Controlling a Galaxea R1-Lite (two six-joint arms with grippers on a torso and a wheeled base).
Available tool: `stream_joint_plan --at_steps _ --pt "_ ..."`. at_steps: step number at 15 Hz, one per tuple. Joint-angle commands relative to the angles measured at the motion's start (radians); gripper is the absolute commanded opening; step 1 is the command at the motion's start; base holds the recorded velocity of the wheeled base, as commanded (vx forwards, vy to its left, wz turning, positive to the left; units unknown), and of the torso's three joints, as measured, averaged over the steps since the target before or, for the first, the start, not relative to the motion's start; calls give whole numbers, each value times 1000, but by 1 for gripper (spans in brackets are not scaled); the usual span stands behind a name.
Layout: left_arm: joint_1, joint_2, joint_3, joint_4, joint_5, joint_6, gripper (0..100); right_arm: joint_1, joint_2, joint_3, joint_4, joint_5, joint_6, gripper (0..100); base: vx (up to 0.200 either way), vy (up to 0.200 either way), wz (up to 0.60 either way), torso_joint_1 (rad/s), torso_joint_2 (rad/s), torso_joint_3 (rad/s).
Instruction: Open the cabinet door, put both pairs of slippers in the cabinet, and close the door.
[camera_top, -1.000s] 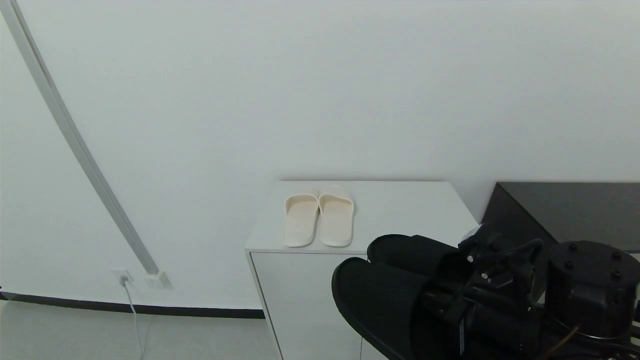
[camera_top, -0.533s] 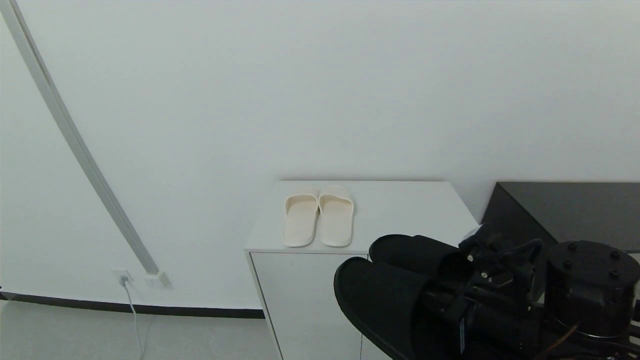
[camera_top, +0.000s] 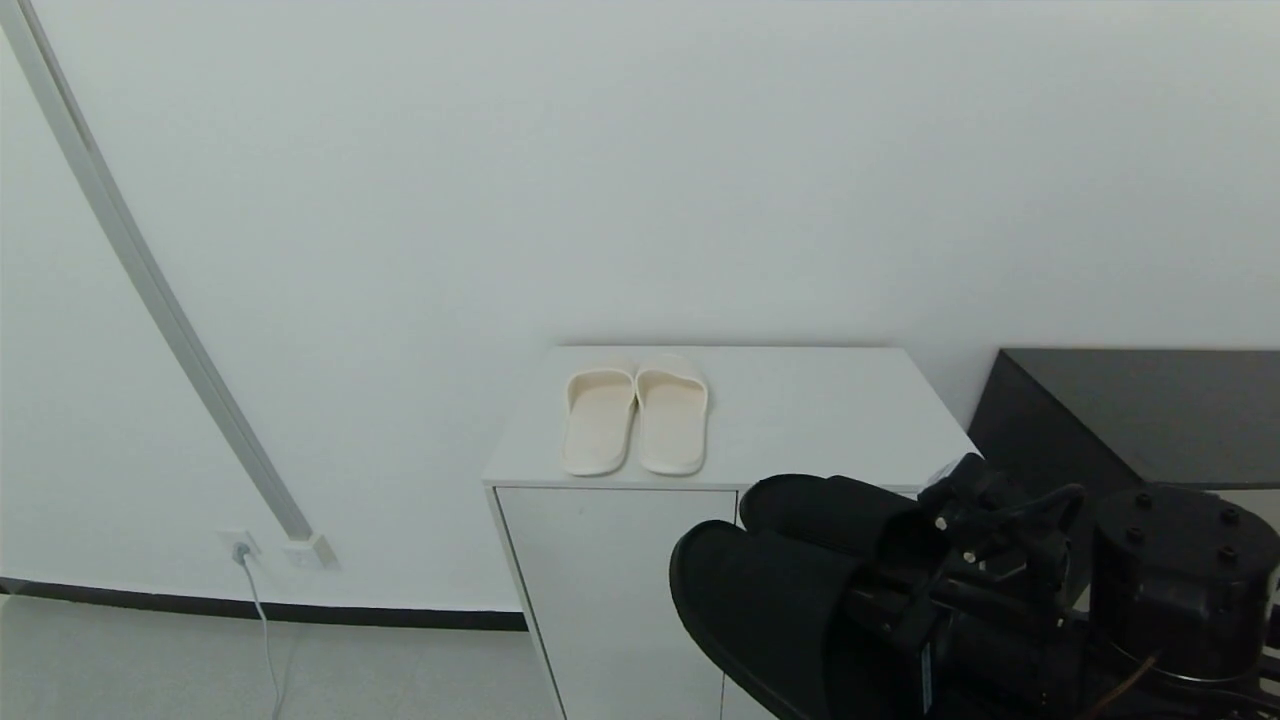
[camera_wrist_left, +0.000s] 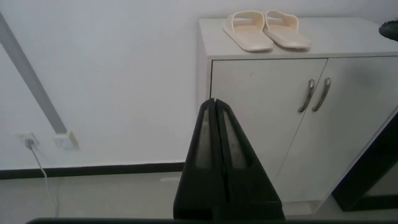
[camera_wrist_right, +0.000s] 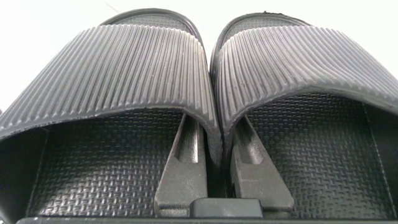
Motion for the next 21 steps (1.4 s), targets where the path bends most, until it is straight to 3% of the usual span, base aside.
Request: stream_joint_plan --at_steps 1,5,6,21 --pt "0 1 2 0 -2 0 0 0 3 1 0 -1 0 0 0 0 0 -163 369 193" --pt "0 1 0 0 -2 -3 0 0 3 3 0 -1 -1 0 0 0 0 -166 377 204" --pt "0 1 0 0 -2 -3 100 0 3 7 0 -1 -1 0 0 0 0 -168 388 227" --pt "0 1 0 0 0 -3 100 0 10 23 0 -1 -10 0 0 0 0 -210 517 308"
